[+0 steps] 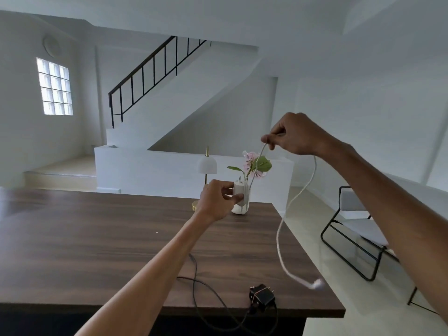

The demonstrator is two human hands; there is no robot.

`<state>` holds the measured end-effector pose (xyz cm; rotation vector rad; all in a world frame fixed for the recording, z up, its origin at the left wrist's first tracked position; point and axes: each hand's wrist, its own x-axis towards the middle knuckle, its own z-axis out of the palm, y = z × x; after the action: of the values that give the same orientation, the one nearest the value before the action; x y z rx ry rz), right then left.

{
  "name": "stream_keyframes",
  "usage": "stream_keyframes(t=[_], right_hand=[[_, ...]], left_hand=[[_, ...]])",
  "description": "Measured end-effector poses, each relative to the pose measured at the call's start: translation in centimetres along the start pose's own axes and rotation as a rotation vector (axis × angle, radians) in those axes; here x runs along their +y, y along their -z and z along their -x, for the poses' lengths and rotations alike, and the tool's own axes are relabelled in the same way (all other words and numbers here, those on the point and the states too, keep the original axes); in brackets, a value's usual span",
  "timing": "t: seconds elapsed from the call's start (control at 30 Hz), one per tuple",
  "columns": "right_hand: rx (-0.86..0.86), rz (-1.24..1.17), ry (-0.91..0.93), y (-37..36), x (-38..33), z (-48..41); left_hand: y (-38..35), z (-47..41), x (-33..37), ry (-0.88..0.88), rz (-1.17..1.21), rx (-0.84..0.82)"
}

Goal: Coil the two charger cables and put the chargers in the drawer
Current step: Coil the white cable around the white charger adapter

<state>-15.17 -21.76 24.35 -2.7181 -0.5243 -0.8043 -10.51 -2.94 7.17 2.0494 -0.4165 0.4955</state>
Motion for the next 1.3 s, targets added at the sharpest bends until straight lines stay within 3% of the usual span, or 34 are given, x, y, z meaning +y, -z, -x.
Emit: stream_keyframes(t=[0.23, 0.47, 0.57, 0.67, 0.77, 0.9, 1.03, 1.13, 1.3], right_hand=[[0.082, -0.016, 0.071, -0.9, -0.2, -2.0], [0.117, -0.116, -0.004, -4.1, 2.3, -1.3], [0.030, -0.232, -0.080, -5.9, 3.8, 0.6], [-0.073, -0.644, -0.206, -6.3, 5.3, 3.3], [-0.309, -0.888, -0.232, -5.8, 7.1, 6.6], [-0.723, -0.672, -0.205, -6.6, 8.9, 9.9], [-0.854, -0.461, -0.218, -9.3, 9.0, 10.9], [-0.727, -0.509, -0.235, -11.3, 7.2, 10.7], [-0.185, -0.531, -0.215, -14.8, 4.7, 9.9]], left_hand=[[0.7, 1.1, 1.8, -0.036, 0.001, -0.077], [1.8, 2.9, 2.9, -0.053, 0.282, -0.203], [2.4, 3.2, 2.5, 0.004, 0.284, -0.155], [2.9, 2.9, 1.3, 0.128, 0.274, -0.039], [3.8, 2.2, 0.1, 0.277, 0.428, 0.115], [4.4, 1.8, -0.3, 0.344, 0.609, 0.199], [3.2, 1.7, 1.1, 0.311, 0.615, 0.135], [2.3, 1.7, 2.2, 0.291, 0.602, 0.102], [1.8, 1.6, 3.2, 0.328, 0.644, 0.072]])
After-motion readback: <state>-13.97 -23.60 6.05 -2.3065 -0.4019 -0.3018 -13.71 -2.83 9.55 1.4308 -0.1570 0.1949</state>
